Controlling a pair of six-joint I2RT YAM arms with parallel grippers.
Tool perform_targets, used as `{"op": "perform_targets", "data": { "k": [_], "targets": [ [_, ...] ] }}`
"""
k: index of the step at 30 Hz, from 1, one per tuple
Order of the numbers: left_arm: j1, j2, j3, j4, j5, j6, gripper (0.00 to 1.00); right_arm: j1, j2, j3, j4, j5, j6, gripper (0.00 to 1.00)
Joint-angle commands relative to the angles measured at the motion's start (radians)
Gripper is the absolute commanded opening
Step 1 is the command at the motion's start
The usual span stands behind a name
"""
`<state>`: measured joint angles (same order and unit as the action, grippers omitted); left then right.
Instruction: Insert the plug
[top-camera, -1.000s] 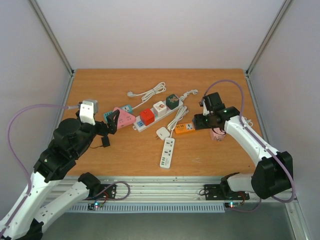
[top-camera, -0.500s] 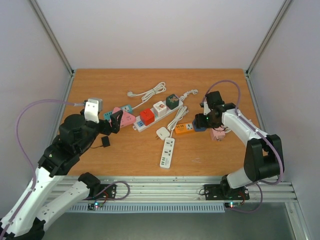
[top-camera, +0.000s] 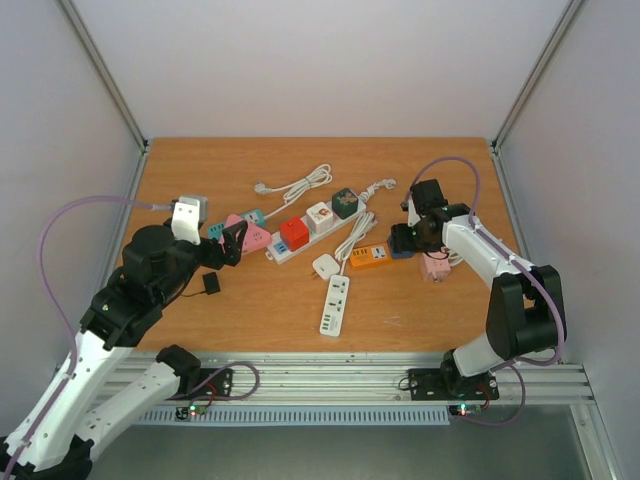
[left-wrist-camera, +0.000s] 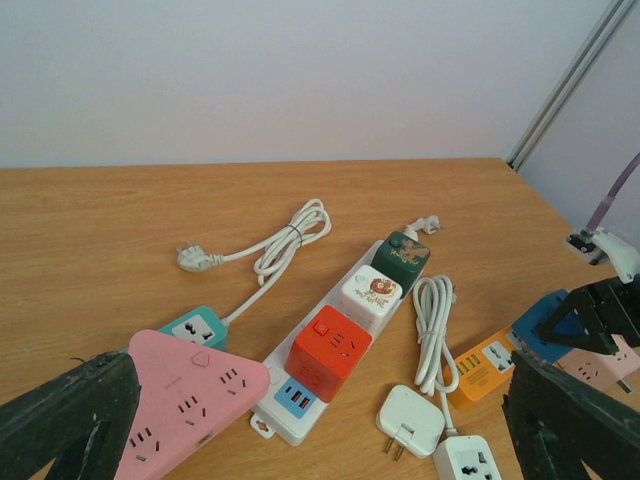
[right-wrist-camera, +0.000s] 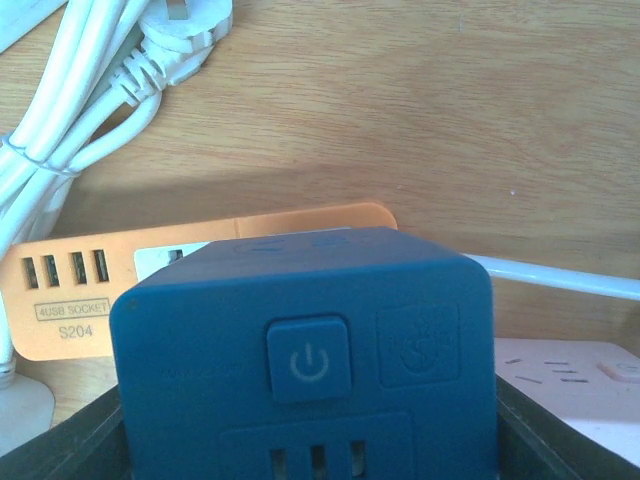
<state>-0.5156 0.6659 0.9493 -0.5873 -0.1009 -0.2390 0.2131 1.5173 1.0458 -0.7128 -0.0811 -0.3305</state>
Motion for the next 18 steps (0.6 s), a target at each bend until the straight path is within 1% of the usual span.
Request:
{"op": "perform_targets", "data": {
  "k": [1, 4, 9, 18],
  "targets": [
    [0.010, 0.007, -0.007, 0.036, 0.013, -0.013, 1.00, -0.004, 0.017, 0.025, 0.012, 0.007, 0.001, 0.26],
    [0.013, 0.010, -0.010, 0.039, 0.016, -0.015, 0.99, -0.002, 0.044, 0.032, 0.003, -0.009, 0.005, 0.26],
    [0.017, 0.012, -0.013, 0.040, 0.020, -0.021, 0.99, 0.007, 0.078, 0.040, -0.022, 0.074, 0.010, 0.26],
    [0.020, 0.016, -0.014, 0.040, 0.023, -0.022, 0.99, 0.020, 0.064, 0.043, -0.069, 0.069, 0.008, 0.26]
  ]
}}
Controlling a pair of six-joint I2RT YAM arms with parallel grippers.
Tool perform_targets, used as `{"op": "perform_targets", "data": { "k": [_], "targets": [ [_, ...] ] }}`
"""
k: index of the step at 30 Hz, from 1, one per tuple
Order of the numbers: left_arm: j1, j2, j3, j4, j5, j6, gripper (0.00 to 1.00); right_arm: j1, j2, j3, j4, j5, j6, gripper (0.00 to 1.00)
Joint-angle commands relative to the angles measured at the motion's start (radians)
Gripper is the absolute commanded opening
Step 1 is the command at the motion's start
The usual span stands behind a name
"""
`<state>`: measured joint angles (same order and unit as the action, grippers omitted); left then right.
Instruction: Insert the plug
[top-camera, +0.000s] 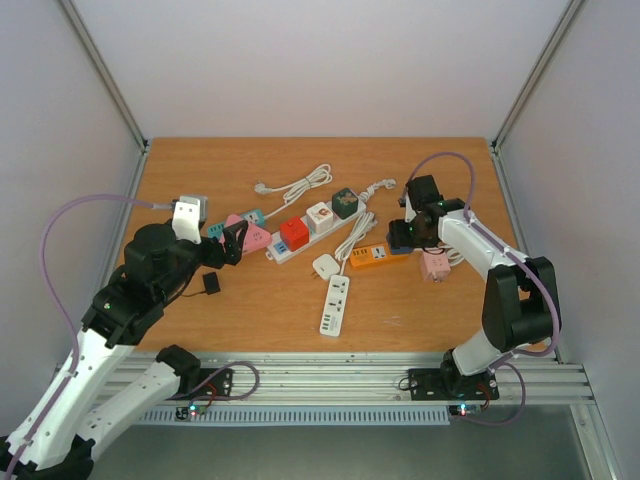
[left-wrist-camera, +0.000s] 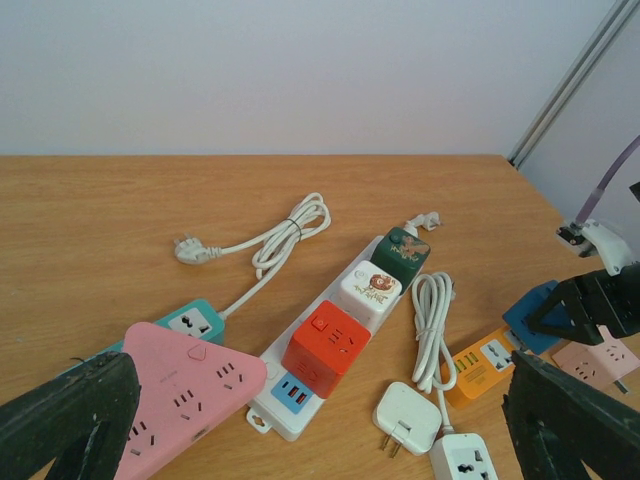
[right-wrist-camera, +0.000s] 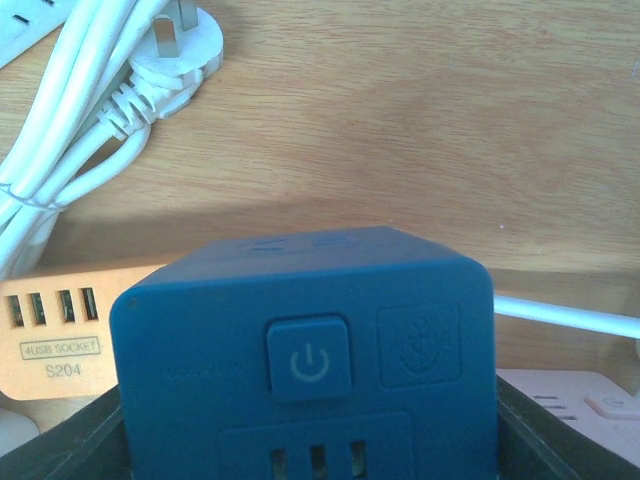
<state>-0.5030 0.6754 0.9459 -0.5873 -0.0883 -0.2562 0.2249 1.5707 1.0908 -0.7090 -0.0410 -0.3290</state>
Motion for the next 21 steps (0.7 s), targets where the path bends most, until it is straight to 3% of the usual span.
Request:
{"op": "perform_targets", "data": {
  "k": [1, 13, 21],
  "targets": [
    [0.007, 0.006, -0.010, 0.040, 0.010, -0.005, 0.99, 0.013, 0.009, -0.001, -0.079, 0.025, 0.009, 0.26],
    [0.009, 0.007, -0.012, 0.040, 0.010, -0.003, 0.99, 0.059, -0.078, -0.063, -0.080, 0.104, 0.037, 0.27],
    [0.009, 0.007, -0.012, 0.040, 0.010, -0.003, 0.99, 0.059, -0.082, -0.098, -0.048, 0.021, 0.084, 0.29]
  ]
}}
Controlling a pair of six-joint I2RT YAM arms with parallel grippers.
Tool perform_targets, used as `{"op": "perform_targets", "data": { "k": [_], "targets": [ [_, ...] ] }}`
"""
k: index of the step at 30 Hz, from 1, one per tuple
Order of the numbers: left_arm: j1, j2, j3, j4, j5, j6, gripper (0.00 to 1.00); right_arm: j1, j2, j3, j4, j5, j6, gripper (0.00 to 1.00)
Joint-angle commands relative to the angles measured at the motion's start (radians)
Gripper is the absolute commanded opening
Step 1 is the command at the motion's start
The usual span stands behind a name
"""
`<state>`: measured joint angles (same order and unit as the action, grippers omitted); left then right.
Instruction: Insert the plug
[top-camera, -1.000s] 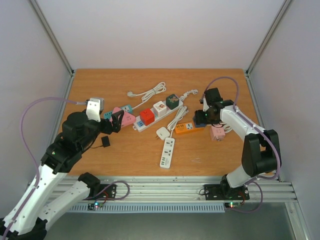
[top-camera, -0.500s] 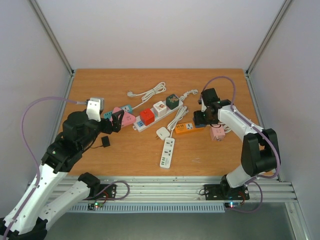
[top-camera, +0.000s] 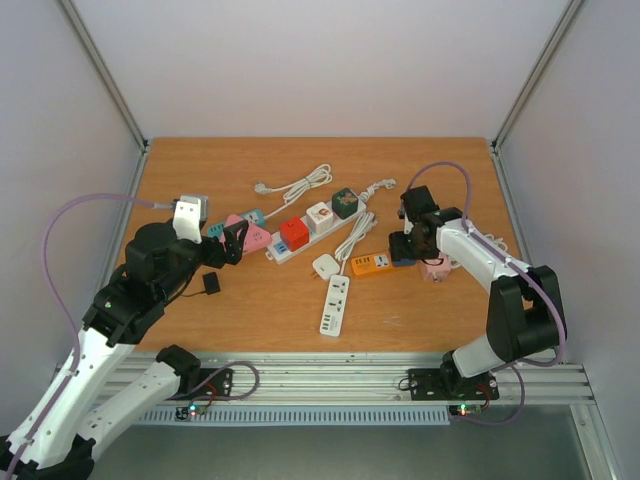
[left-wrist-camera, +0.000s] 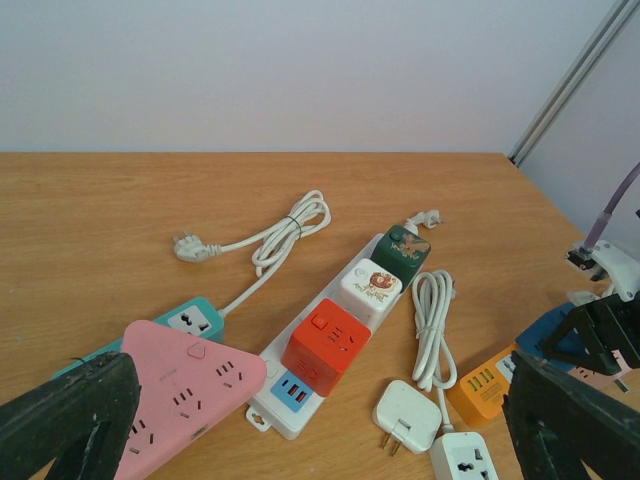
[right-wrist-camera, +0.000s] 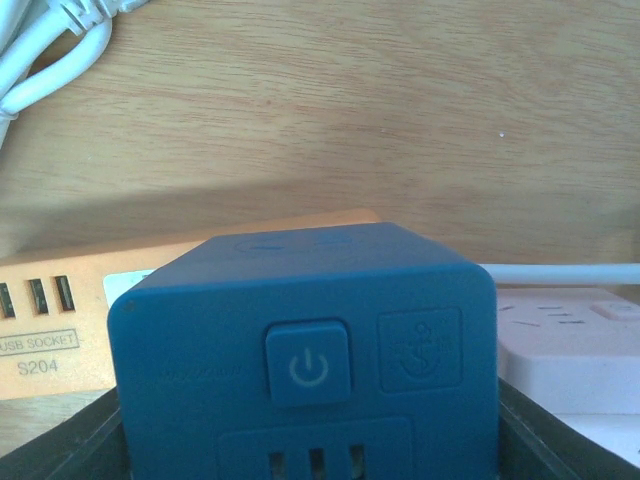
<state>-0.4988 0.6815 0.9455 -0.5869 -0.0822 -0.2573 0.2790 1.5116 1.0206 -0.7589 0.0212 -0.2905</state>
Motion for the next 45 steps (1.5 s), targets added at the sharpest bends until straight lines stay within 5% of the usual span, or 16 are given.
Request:
{"op": "perform_targets", "data": {
  "k": [1, 22, 34, 42, 45],
  "targets": [
    [0.005, 0.001, -0.012, 0.039, 0.004, -0.003, 0.99, 0.005, -0.018, -0.035, 0.008, -0.053, 0.058, 0.30],
    [0.006, 0.004, -0.011, 0.037, -0.009, 0.001, 0.99, 0.092, 0.231, 0.055, -0.055, 0.150, 0.110, 0.33],
    [0.006, 0.001, -0.008, 0.030, -0.021, 0.007, 0.99, 0.083, 0.296, 0.127, -0.128, 0.157, 0.154, 0.56],
    [0.008, 0.005, -0.007, 0.029, -0.005, 0.013, 0.99, 0.083, 0.097, 0.154, -0.127, 0.132, 0.148, 0.96],
    [0.008, 0.005, -0.007, 0.027, -0.005, 0.012, 0.99, 0.083, 0.023, 0.144, -0.126, 0.167, 0.163, 0.98]
  ]
}}
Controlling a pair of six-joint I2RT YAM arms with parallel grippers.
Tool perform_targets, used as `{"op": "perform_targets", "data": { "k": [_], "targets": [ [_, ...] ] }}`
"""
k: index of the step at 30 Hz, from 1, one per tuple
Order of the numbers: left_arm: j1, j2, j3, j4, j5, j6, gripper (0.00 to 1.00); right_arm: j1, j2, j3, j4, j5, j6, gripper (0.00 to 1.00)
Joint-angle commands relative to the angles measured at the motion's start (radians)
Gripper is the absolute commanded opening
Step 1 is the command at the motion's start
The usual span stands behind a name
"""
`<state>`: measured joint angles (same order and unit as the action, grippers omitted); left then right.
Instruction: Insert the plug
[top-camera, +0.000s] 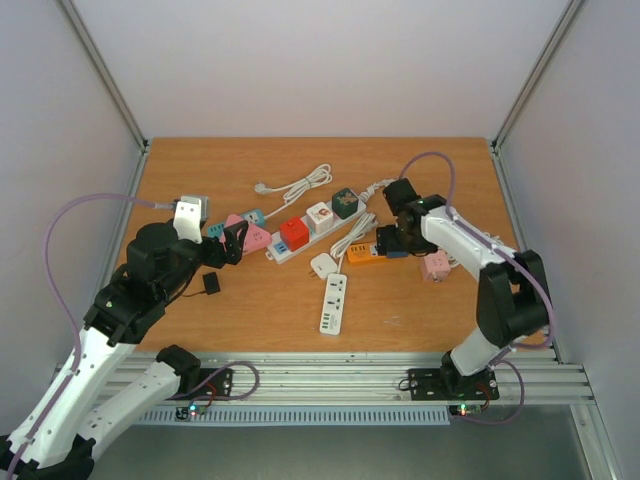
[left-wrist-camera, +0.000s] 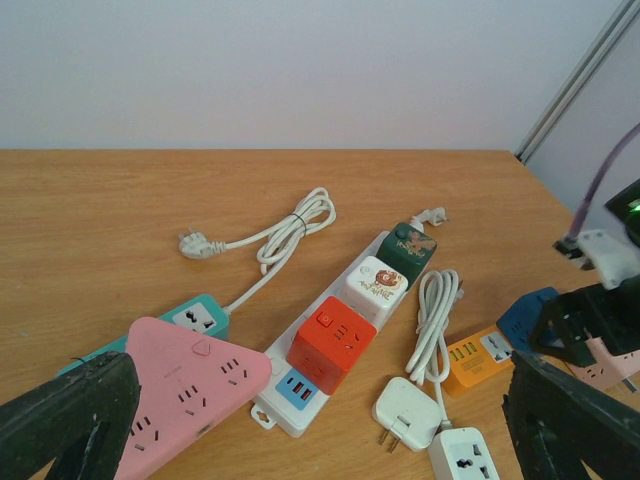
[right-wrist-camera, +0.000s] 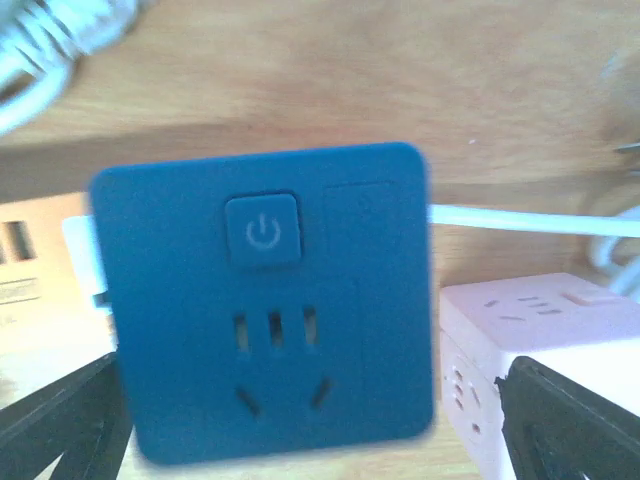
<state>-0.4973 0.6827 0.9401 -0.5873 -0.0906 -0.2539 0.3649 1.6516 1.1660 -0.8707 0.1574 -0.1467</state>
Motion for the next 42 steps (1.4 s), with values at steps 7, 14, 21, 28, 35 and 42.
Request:
{"op": "perform_targets", "data": {
  "k": [7, 14, 21, 28, 35, 42],
  "targets": [
    [0.006, 0.002, -0.001, 0.027, 0.003, 0.006, 0.99, -0.029, -0.252, -0.072, -0.010, 0.238, 0.101, 0.98],
    [0.006, 0.004, -0.003, 0.025, 0.002, 0.004, 0.99, -0.133, -0.334, -0.164, -0.011, 0.240, 0.221, 0.98],
    [0.008, 0.010, -0.003, 0.027, 0.008, 0.001, 0.99, -0.224, -0.335, -0.269, 0.079, 0.020, 0.192, 0.90],
    [0.008, 0.014, -0.004, 0.026, 0.006, -0.001, 0.99, -0.237, -0.244, -0.275, 0.092, 0.042, 0.186, 0.90],
    [0.008, 0.017, -0.004, 0.027, 0.008, -0.001, 0.99, -0.237, -0.218, -0.289, 0.115, 0.074, 0.163, 0.88],
    [0.008, 0.021, -0.004, 0.028, 0.009, -0.002, 0.99, -0.237, -0.149, -0.267, 0.133, -0.014, 0.105, 0.90]
  ]
}}
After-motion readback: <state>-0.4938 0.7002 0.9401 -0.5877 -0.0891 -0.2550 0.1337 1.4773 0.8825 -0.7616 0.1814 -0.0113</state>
